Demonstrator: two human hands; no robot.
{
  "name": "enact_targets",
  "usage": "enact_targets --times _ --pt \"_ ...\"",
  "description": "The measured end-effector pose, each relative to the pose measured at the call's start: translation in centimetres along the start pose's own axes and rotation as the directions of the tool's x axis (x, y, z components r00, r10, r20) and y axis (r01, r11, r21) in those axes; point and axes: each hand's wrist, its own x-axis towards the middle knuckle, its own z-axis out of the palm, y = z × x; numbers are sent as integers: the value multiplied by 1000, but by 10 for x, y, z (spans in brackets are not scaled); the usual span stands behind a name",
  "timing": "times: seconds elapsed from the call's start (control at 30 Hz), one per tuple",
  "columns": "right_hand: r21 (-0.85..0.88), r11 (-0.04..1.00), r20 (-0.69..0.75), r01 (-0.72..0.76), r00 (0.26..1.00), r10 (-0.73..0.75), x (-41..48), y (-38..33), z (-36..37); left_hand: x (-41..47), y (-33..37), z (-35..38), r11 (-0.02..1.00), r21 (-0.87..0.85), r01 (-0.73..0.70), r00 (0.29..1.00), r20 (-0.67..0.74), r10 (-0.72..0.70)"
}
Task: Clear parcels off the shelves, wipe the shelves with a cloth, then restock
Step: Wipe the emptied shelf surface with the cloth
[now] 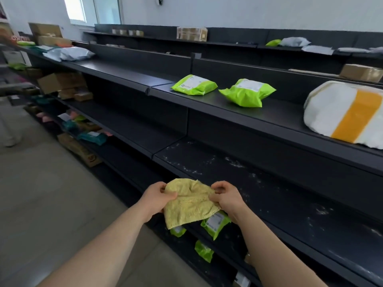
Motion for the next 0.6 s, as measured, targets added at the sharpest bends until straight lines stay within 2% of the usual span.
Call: enact_targets --times 0.17,0.4,0.6 --pt "-123 992 30 -35 999 39 63 -1 -6 70 9 6 998 44 48 998 -44 -46" --pt "-194 980 75 -33 996 48 139 -5 -8 147 11 19 991 76 114 990 -98 -106" --pt "-220 973 77 -62 994 81 182 -2 -2 196 13 25 981 189 35 991 -135 -10"
